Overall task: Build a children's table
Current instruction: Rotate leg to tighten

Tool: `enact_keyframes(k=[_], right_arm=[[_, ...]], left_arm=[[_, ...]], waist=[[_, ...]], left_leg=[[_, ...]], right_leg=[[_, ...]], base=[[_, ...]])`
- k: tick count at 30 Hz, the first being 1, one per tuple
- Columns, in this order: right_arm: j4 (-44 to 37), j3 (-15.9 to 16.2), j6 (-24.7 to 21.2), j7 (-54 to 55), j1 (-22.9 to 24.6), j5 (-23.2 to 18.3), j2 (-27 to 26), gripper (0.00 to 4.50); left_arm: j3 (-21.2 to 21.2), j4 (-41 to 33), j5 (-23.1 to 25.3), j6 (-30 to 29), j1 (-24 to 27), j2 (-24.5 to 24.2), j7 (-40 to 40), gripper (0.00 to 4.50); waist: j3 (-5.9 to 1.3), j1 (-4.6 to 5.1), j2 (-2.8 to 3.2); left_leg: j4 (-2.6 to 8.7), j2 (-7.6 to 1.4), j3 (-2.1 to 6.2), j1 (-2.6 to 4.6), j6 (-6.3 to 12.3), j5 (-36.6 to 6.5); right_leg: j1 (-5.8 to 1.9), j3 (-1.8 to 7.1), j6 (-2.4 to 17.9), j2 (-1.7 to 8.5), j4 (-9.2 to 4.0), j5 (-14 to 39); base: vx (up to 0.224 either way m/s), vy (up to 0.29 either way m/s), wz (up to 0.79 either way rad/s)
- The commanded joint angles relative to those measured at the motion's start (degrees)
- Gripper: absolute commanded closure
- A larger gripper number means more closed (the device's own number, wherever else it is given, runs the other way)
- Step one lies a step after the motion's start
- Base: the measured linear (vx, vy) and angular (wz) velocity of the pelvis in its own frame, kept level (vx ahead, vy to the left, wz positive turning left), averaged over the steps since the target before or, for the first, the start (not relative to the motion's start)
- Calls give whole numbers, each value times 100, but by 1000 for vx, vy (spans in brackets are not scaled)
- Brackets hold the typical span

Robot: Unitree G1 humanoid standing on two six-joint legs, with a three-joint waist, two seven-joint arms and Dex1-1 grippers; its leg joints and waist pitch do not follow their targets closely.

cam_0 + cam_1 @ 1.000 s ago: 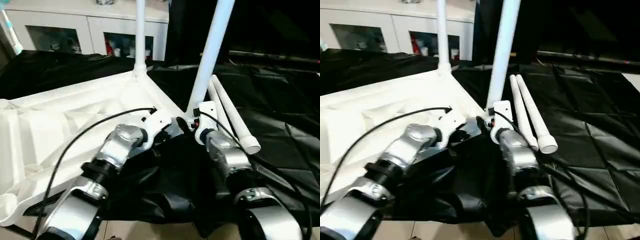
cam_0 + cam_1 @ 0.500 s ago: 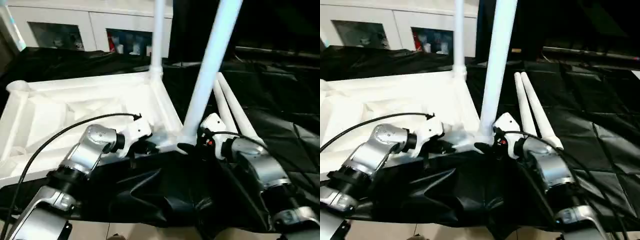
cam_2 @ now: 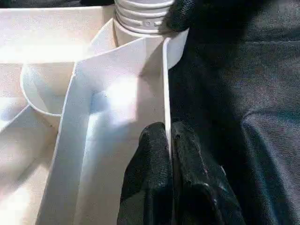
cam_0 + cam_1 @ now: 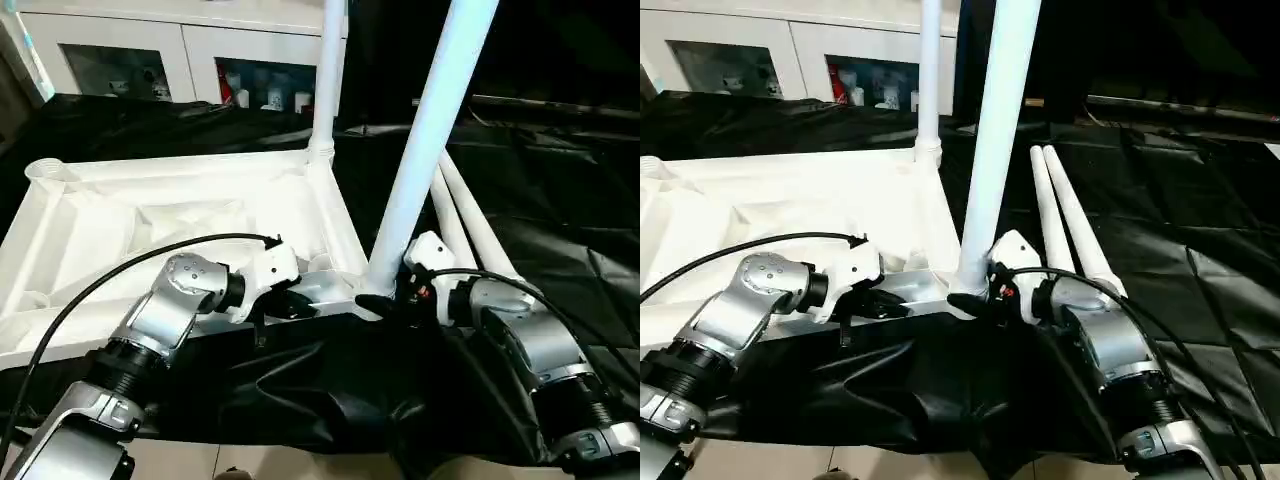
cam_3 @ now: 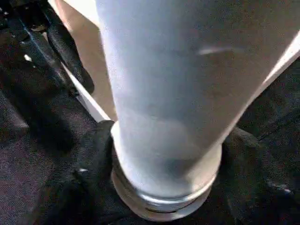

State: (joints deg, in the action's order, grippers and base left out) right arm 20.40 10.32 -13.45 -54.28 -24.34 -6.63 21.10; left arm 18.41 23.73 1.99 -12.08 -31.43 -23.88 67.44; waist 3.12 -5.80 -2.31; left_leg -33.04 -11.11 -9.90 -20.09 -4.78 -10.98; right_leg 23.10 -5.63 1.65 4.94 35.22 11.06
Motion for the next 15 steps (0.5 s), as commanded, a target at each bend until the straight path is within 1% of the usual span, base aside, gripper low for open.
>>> enact_keyframes(k=[1,9,10,11,12,13,14,15], right_arm=[[-83,18,-72,-43,20,-13,37,163],[-46,-2,-68,71,46,-34,-48,173],[116,-125,-107,468,32,-6,-220,174],[116,-125,-107,468,32,-6,-220,174],[325,-272,-150,922,-18,32,-392,174],[496,-396,-202,1288,-56,49,-539,174],[843,-645,-217,2190,-137,107,-918,174],[843,-645,-217,2190,-137,107,-918,174]], left_arm=[[44,-168,-180,81,35,58,144,450],[30,-163,-159,47,46,67,72,450],[4,-57,-56,-89,-7,143,-193,450],[4,-57,-56,-89,-7,143,-193,450],[-19,74,43,-184,-73,229,-458,450],[-42,190,117,-256,-132,309,-681,450],[-119,503,252,-390,-293,561,-1257,450],[-119,503,252,-390,-293,561,-1257,450]], waist=[[-379,-12,-14],[-383,-13,-19],[-380,-12,-15],[-378,-5,-15],[-372,4,-22],[-360,16,-33],[-355,11,-21],[-343,29,-7]], left_leg=[[327,-222,35,-11,381,-488],[319,-219,35,-13,377,-479],[321,-220,34,-10,370,-478],[322,-222,33,-12,357,-487],[327,-219,30,-13,307,-550],[335,-206,30,-10,244,-633],[348,-213,41,3,197,-701],[360,-216,34,35,83,-828]], right_leg=[[-373,355,1177,398,-350,528],[-375,353,1181,394,-343,517],[-370,354,1180,395,-343,535],[-366,356,1188,397,-345,552],[-357,356,1165,395,-363,682],[-351,351,1111,400,-393,928],[-350,346,1071,411,-412,1099],[-316,351,999,408,-460,1371]], base=[[0,0,0],[0,0,0],[0,0,0],[0,0,0],[0,0,0],[0,0,0],[0,0,0],[0,0,0]])
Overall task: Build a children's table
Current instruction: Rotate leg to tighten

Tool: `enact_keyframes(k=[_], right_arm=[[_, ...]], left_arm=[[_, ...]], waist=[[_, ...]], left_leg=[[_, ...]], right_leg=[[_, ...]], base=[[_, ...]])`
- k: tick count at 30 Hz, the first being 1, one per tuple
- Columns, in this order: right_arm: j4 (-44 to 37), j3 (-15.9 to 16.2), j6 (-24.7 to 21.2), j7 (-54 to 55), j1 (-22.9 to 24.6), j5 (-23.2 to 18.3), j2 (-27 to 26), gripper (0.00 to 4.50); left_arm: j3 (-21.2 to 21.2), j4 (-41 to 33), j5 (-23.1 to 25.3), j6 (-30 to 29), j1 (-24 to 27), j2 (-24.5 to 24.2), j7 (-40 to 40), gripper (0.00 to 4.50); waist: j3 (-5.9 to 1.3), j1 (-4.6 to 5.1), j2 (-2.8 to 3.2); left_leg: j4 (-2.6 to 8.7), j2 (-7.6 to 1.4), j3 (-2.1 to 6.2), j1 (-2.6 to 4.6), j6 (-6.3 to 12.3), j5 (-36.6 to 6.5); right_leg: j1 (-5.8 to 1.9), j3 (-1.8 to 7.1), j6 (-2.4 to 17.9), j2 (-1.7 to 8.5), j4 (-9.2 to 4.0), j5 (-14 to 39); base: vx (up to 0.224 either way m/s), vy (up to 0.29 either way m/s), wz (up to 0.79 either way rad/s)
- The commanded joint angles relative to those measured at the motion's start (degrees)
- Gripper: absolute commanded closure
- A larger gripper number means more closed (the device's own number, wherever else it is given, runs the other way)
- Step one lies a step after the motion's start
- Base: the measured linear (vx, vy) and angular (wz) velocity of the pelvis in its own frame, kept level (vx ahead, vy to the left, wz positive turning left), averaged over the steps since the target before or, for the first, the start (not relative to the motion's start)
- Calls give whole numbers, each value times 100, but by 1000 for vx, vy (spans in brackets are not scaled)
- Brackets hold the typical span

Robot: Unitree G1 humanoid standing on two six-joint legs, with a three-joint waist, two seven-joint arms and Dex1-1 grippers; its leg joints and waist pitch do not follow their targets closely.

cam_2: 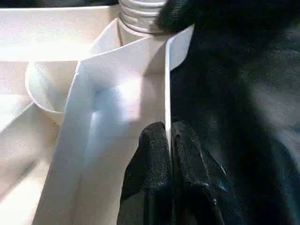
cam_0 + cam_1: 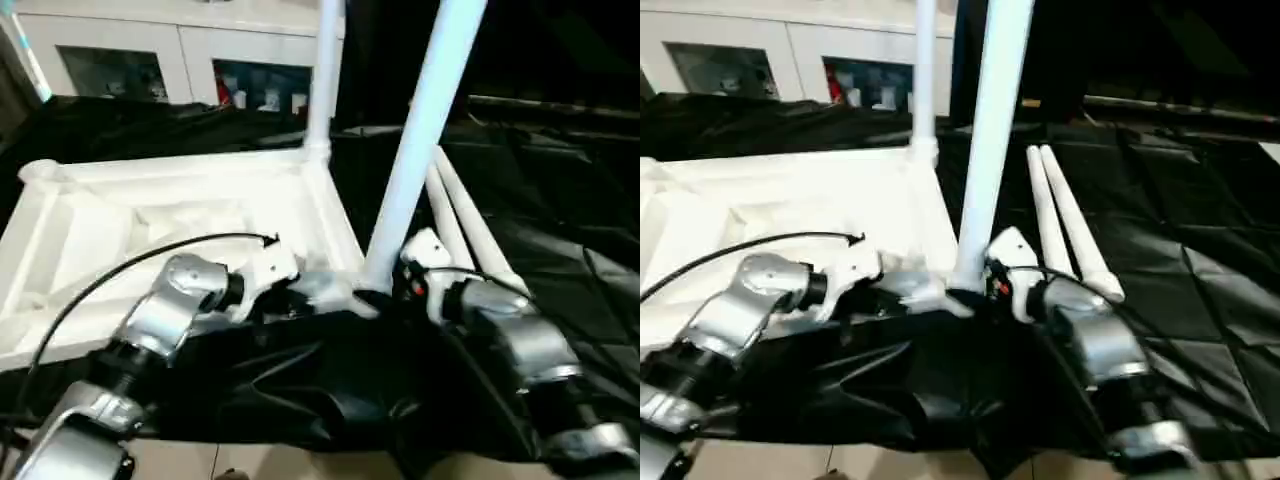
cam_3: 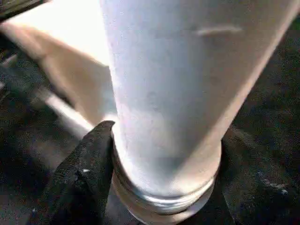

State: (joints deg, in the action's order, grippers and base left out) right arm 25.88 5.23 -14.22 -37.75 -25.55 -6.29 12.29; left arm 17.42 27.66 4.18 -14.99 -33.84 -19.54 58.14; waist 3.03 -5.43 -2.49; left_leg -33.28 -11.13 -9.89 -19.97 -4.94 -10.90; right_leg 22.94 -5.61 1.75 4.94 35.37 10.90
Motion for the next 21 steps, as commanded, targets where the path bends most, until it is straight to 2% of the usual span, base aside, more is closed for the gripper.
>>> enact_keyframes(k=[1,2,3,5,6,8,9,10,11,13,16,21], right_arm=[[610,-337,-180,1265,-141,50,-416,175],[702,-378,-185,1426,-187,34,-520,175],[905,-463,-182,1803,-315,0,-762,175],[1110,-535,-154,2163,-457,-32,-1006,175],[1204,-559,-127,2310,-530,-43,-1113,175],[1387,-594,-54,2574,-675,-30,-1289,175],[1703,-572,126,2758,-912,66,-1514,175],[1841,-571,222,2795,-1005,102,-1589,175],[1841,-571,222,2795,-1005,102,-1589,175],[1912,-614,303,2640,-1087,41,-1627,105],[1906,-555,379,2587,-1101,141,-1528,92],[1818,-356,579,1778,-1074,283,-1056,92]], left_arm=[[-63,359,87,-238,-196,405,-742,450],[-65,418,91,-276,-234,484,-822,450],[-50,559,143,-328,-330,684,-1074,450],[-19,694,197,-374,-428,888,-1308,450],[1,748,217,-394,-472,979,-1389,450],[35,846,244,-427,-554,1136,-1537,450],[118,1076,386,-371,-709,1369,-1786,450],[136,1187,430,-313,-777,1450,-1874,450],[136,1187,430,-313,-777,1450,-1874,450],[86,1247,410,-241,-828,1474,-1874,450],[71,1195,365,-183,-797,1375,-1732,450],[-142,1093,147,-23,-673,1122,-1283,450]], waist=[[-341,13,18],[-337,21,3],[-342,31,31],[-336,38,20],[-339,36,52],[-348,33,38],[-353,33,60],[-345,43,31],[-354,35,32],[-353,19,25],[-360,17,25],[-358,16,8]], left_leg=[[395,-213,50,20,7,-950],[402,-209,59,11,-38,-980],[404,-214,64,13,-59,-1060],[410,-214,67,17,-75,-1166],[409,-209,68,28,-85,-1244],[410,-201,72,22,-104,-1265],[411,-205,73,15,-87,-1243],[410,-191,68,20,-93,-1271],[400,-187,61,31,-78,-1289],[402,-190,62,0,0,-1191],[405,-202,63,-13,56,-1094],[395,-192,59,-26,130,-1128]], right_leg=[[-297,346,927,417,-474,1595],[-307,340,874,411,-492,1679],[-284,350,852,427,-492,1729],[-286,347,802,414,-511,1754],[-270,350,790,420,-528,1769],[-279,349,755,418,-528,1761],[-278,349,770,421,-515,1656],[-278,342,736,404,-534,1698],[-269,345,741,408,-530,1718],[-293,347,750,413,-518,1551],[-302,346,813,412,-485,1312],[-319,337,806,414,-505,1474]], base=[[0,0,0],[0,0,0],[0,0,0],[0,0,0],[0,0,0],[0,0,0],[0,0,0],[0,0,0],[0,0,0],[0,0,0],[0,0,0],[0,0,0]])
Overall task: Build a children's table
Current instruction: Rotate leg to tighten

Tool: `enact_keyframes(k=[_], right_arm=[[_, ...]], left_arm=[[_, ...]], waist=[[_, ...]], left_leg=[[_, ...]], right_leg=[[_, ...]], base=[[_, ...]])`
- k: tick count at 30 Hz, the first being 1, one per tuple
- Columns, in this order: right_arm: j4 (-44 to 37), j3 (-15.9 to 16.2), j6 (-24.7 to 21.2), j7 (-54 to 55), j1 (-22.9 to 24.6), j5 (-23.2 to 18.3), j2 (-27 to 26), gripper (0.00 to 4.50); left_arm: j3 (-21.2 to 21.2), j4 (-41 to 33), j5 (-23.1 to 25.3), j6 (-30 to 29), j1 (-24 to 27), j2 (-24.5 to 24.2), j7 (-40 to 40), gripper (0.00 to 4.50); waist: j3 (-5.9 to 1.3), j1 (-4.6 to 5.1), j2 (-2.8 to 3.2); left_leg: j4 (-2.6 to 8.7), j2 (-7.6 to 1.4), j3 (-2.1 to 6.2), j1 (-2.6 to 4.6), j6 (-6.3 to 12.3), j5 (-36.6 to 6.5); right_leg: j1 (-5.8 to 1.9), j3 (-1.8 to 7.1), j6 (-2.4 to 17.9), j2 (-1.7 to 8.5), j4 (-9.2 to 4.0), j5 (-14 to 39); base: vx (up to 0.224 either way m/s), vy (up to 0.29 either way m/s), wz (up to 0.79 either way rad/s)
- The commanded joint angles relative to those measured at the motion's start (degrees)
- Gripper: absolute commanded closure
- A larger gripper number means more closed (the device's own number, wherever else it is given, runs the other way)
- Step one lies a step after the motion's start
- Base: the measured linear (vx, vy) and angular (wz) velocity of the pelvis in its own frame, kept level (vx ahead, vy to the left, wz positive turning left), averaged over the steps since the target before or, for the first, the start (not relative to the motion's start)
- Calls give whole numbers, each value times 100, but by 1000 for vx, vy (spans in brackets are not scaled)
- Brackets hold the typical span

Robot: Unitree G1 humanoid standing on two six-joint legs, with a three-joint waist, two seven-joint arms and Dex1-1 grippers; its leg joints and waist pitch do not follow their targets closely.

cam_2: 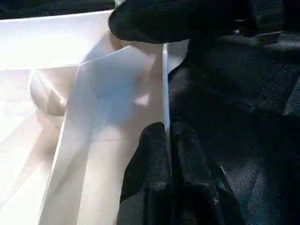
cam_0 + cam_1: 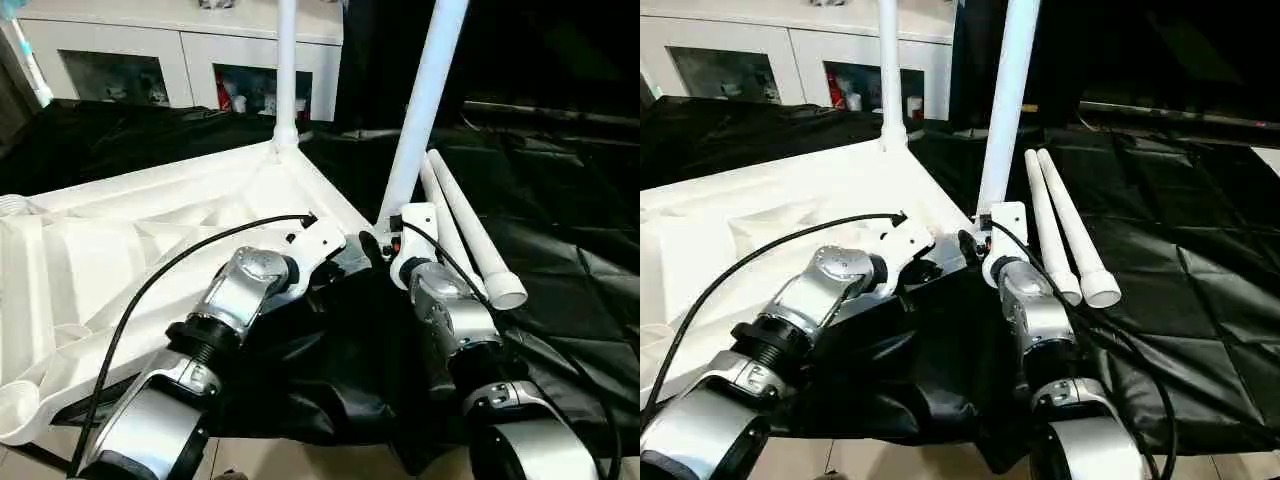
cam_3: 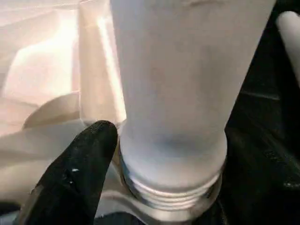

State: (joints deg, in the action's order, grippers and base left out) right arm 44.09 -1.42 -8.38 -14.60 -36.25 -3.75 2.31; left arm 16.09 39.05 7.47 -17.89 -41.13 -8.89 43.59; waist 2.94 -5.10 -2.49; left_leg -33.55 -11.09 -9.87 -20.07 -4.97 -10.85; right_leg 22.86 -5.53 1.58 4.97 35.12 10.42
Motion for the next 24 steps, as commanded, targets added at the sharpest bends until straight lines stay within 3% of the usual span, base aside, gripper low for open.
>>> enact_keyframes(k=[1,6,9,14,21,24], right_arm=[[-143,397,-22,-824,50,58,121,92],[-569,650,-157,-1663,238,127,702,92],[-781,757,-194,-2179,343,112,1009,92],[-1358,958,-201,-3209,573,-54,1544,92],[-1786,1085,-258,-3783,794,-193,1767,92],[-1877,1106,-295,-3927,851,-257,1797,92]], left_arm=[[-21,-81,-208,380,103,-56,311,450],[-92,-249,-387,467,244,-376,838,450],[-112,-358,-502,598,322,-569,1232,450],[-21,-845,-883,852,589,-1036,2388,450],[100,-1221,-908,738,770,-1351,2850,450],[91,-1226,-916,763,787,-1376,2868,450]], waist=[[-351,-21,2],[-363,-33,-8],[-373,-30,15],[-368,-49,28],[-348,-67,16],[-353,-82,15]], left_leg=[[417,-194,58,-36,186,-1067],[393,-197,41,-42,312,-745],[384,-206,38,-30,381,-664],[380,-230,33,-16,487,-621],[399,-243,33,5,328,-845],[393,-238,30,1,333,-757]], right_leg=[[-324,330,818,411,-475,1456],[-347,333,942,393,-427,1055],[-335,335,1086,396,-394,830],[-331,343,1247,399,-352,542],[-321,348,1215,410,-381,937],[-324,353,1201,402,-370,825]], base=[[0,0,0],[0,0,0],[0,0,0],[0,0,0],[0,0,0],[0,0,0]])
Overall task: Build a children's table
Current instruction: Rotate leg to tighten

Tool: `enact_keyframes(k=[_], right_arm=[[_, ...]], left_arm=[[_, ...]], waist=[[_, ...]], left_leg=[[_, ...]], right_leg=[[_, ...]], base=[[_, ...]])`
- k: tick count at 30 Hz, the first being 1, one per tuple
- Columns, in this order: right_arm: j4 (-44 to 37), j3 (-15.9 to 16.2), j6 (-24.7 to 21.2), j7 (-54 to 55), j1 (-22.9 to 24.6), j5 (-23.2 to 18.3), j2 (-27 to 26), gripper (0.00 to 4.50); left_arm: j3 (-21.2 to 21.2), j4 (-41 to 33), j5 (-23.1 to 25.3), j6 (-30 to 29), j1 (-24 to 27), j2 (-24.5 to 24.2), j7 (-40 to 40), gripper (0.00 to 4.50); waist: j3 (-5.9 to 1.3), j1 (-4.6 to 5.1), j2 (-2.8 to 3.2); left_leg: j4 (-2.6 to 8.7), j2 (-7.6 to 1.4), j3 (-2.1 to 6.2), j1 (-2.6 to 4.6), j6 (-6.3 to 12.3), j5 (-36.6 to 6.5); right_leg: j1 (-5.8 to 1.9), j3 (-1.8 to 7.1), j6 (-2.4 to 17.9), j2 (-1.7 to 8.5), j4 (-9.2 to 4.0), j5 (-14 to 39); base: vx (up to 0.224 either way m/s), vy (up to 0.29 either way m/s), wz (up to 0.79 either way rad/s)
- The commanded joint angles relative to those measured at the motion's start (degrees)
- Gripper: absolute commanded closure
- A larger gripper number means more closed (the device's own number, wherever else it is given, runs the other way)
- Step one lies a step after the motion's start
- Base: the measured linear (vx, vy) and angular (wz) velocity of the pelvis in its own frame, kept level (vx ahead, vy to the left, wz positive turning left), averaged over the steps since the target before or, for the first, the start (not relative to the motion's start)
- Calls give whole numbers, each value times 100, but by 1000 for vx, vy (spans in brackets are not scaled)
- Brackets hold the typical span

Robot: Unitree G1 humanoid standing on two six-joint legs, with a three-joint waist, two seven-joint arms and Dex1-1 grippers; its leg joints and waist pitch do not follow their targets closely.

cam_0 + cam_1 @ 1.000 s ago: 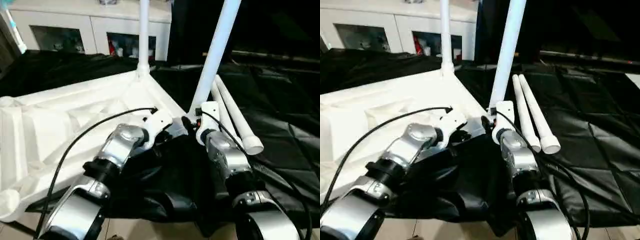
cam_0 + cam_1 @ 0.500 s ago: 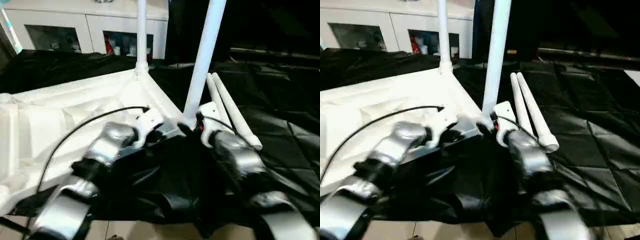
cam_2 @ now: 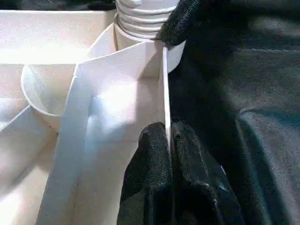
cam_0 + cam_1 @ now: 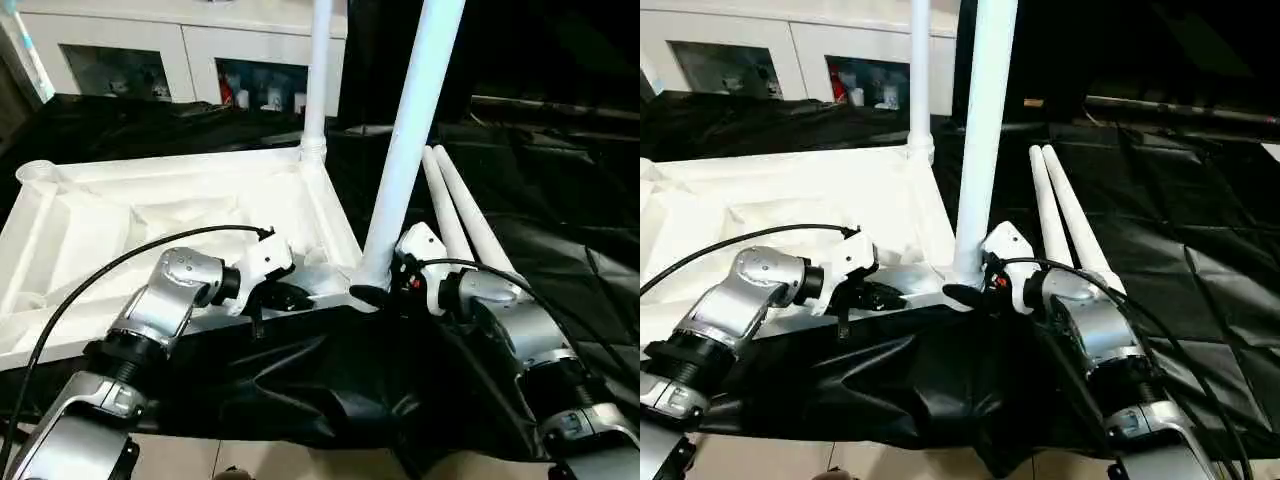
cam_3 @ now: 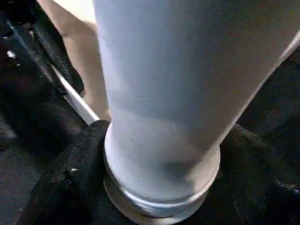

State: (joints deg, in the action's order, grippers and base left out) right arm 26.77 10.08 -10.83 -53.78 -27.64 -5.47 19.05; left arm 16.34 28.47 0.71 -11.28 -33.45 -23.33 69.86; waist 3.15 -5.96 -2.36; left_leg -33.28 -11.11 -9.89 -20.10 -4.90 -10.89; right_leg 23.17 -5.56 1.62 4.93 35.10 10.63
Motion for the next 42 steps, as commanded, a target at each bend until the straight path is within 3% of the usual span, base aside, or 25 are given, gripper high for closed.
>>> enact_keyframes(k=[1,3,4,6,10,11,12,13,14,15,18,19,20,23,28,30,36,37,42], right_arm=[[-235,-31,-101,-87,38,-122,143,92],[-322,-20,-147,-167,91,-158,150,92],[-341,-21,-163,-186,105,-165,147,117],[-373,-35,-196,-226,132,-184,136,117],[-385,-46,-230,-251,170,-219,132,162],[-401,-49,-246,-252,194,-242,135,166],[-401,-49,-246,-252,194,-242,135,170],[-411,-48,-254,-248,209,-249,135,172],[-415,-47,-257,-247,215,-250,136,173],[-425,-52,-276,-239,233,-256,128,173],[-419,-98,-328,-142,283,-283,54,174],[-289,-290,-421,208,263,-380,-149,174],[-271,-321,-436,260,259,-394,-178,175],[2,-564,-499,844,208,-437,-484,175],[992,-983,-519,3143,-214,-151,-1414,175],[1246,-986,-475,3840,-396,0,-1740,175],[1457,-962,-183,4112,-655,42,-2255,175],[1525,-957,-89,4044,-715,41,-2314,140],[1591,-974,0,3899,-797,50,-2255,96]], left_arm=[[64,-194,-246,107,43,45,266,450],[65,-233,-255,97,71,29,282,450],[66,-247,-258,86,77,28,283,450],[68,-269,-256,68,89,34,283,450],[67,-276,-246,58,97,46,288,450],[69,-269,-242,61,99,50,288,450],[69,-269,-242,61,99,50,288,450],[71,-268,-242,61,102,50,287,450],[71,-269,-242,60,103,49,287,450],[74,-273,-245,57,108,48,285,450],[74,-277,-249,38,122,70,247,450],[54,-212,-187,24,97,152,36,450],[51,-201,-177,24,92,164,4,450],[-11,49,7,-11,-36,394,-608,450],[-95,764,361,-449,-518,1214,-2173,450],[-46,929,490,-581,-660,1529,-2646,450],[118,1134,679,-553,-786,1941,-3006,450],[90,1195,667,-505,-820,1981,-3033,450],[32,1166,630,-351,-796,1841,-2861,450]], waist=[[-378,-3,4],[-376,-15,1],[-377,-17,3],[-372,-19,3],[-378,-28,4],[-43,-171,257],[-271,21,201],[-344,3,-86],[-318,-99,12],[-305,-85,34],[-344,-47,43],[-344,-36,39],[-342,-33,42],[-322,-27,32],[-296,-7,50],[-276,33,41],[-322,-5,43],[-319,-10,36],[-298,-1,31]], left_leg=[[365,-233,35,5,336,-714],[364,-235,34,3,351,-696],[364,-236,34,5,353,-694],[364,-230,32,2,334,-746],[362,-229,35,2,298,-735],[576,-442,483,-39,898,298],[336,-305,-24,38,770,-397],[300,-167,37,92,366,-1156],[356,-207,33,37,236,-1021],[395,-255,19,89,192,-1001],[410,-284,41,49,166,-732],[395,-271,25,43,220,-631],[396,-269,22,40,229,-620],[398,-251,11,45,151,-757],[420,-231,34,81,-77,-1137],[432,-217,38,98,-160,-1305],[431,-214,39,73,-23,-1179],[435,-218,36,73,-13,-1184],[448,-209,45,73,12,-1384]], right_leg=[[-358,354,1207,401,-358,739],[-363,355,1197,404,-354,713],[-362,354,1199,405,-355,712],[-355,352,1186,404,-369,826],[-357,352,1153,405,-371,870],[-796,-41,939,132,-266,722],[-368,268,1003,278,-576,1043],[-458,272,882,553,-537,2242],[-481,296,757,561,-581,2547],[-355,316,676,497,-601,2485],[-380,304,907,418,-433,1393],[-383,307,1088,414,-391,945],[-383,309,1121,416,-384,898],[-368,309,1035,437,-450,1353],[-321,307,764,449,-539,2173],[-298,304,667,441,-579,2463],[-322,321,606,425,-538,1956],[-326,320,663,419,-524,1818],[-322,315,607,438,-567,2193]], base=[[0,0,0],[0,0,0],[0,0,0],[0,0,0],[0,0,0],[0,0,0],[0,0,0],[0,0,0],[0,0,0],[0,0,0],[0,0,0],[0,0,0],[0,0,0],[0,0,0],[0,0,0],[0,0,0],[0,0,0],[0,0,0],[0,0,0]])
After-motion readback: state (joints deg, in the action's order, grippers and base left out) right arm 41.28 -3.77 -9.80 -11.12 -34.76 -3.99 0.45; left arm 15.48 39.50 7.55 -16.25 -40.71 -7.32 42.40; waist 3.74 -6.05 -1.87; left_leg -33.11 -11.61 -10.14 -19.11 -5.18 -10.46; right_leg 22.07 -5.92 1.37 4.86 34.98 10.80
